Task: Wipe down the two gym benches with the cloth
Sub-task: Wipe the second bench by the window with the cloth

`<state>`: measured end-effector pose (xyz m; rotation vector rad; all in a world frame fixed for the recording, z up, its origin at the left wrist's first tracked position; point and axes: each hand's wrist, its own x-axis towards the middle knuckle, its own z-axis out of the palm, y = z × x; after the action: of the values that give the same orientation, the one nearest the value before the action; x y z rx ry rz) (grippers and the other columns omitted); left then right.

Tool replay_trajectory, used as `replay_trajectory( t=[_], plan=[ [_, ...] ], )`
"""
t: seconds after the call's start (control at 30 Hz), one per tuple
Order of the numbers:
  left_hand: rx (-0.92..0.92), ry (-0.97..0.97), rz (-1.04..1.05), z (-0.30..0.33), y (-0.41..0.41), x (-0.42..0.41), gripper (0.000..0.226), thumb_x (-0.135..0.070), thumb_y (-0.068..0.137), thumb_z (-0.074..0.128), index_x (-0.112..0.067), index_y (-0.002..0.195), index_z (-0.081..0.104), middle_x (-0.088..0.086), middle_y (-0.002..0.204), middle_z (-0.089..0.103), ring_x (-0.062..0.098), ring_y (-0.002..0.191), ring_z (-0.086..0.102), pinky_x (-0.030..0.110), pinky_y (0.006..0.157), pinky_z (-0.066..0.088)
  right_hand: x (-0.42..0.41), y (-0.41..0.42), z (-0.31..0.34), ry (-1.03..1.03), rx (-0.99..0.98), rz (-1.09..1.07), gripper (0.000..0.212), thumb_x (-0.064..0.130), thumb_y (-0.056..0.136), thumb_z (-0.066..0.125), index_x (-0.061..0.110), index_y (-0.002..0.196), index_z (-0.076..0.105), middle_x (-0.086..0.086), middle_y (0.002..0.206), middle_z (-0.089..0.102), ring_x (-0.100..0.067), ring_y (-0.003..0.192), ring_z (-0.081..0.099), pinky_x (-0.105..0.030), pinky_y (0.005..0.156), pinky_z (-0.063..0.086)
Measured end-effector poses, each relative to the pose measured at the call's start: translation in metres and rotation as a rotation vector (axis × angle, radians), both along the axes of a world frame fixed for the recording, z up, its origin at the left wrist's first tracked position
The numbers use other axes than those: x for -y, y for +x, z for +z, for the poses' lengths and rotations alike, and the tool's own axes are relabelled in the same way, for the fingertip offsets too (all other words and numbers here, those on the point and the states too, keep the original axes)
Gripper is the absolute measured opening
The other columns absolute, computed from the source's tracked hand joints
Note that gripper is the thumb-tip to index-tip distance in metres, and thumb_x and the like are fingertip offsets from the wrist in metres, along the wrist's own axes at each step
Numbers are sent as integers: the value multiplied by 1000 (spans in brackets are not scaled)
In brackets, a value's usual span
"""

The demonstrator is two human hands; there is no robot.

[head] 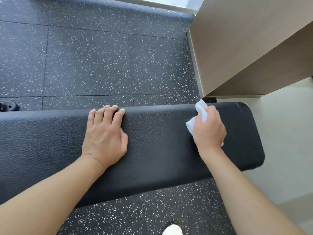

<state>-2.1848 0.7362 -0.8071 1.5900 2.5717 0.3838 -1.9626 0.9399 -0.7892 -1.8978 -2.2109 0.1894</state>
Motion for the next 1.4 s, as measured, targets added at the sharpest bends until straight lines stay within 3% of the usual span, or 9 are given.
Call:
replay_trajectory(
  t=[0.23,0.43,0.6,0.73,0.83,0.97,1.17,1.27,1.4],
  plan=[
    [15,21,5,0,0,-1,58,-28,87,45,-6,140,55,18,143,54,44,135,46,62,121,28,79,-139,2,-75,-49,457,16,29,96,57,15,104,58,-3,102,61,-29,86,63,-34,60,29],
    [18,12,13,4,1,-1,58,-25,85,47,-6,139,55,18,143,54,43,136,45,61,121,28,82,-53,9,-4,-98,737,17,22,86,58,12,97,66,-4,88,62,-27,74,63,-38,54,46],
    [21,5,2,0,-2,0,60,-27,86,46,-7,142,54,17,144,52,42,137,45,59,123,26,24,62,9,-23,-20,305,23,38,89,43,21,99,55,-1,93,56,-36,80,60,-38,59,41],
    [28,8,2,0,-2,0,59,-27,86,47,-7,141,54,17,144,52,42,137,45,59,123,26,37,26,4,-20,-23,-8,6,28,84,39,26,90,41,7,82,46,-31,63,51,-33,53,30],
    [33,12,1,2,-2,0,58,-25,86,48,-7,141,54,17,143,53,42,136,45,59,123,25,78,-44,1,-18,16,195,13,26,78,46,22,90,49,7,80,46,-26,61,49,-29,51,29],
    [46,2,4,3,-1,0,59,-22,85,46,-6,141,55,19,144,53,43,134,44,59,122,27,126,-104,-2,-17,-173,358,23,30,88,47,12,95,59,-4,91,59,-27,74,56,-38,59,41],
    [-2,-64,-36,6,3,0,61,-24,88,38,-3,144,51,22,146,50,47,136,43,64,120,25,130,-17,-2,27,-82,757,13,20,82,61,12,92,65,-2,85,55,-23,67,51,-38,54,45],
    [-53,-114,-189,5,5,0,64,-20,88,35,-9,150,47,18,154,45,43,144,40,66,119,23,97,67,2,19,-45,649,17,20,84,59,9,93,67,-4,85,58,-27,68,55,-40,54,48],
    [-93,-144,-322,7,12,-4,66,-16,90,30,-9,152,50,19,158,45,43,146,41,64,119,28,51,129,9,-66,-41,242,27,33,89,48,14,103,63,-3,98,60,-33,86,61,-40,65,49]
  ],
)
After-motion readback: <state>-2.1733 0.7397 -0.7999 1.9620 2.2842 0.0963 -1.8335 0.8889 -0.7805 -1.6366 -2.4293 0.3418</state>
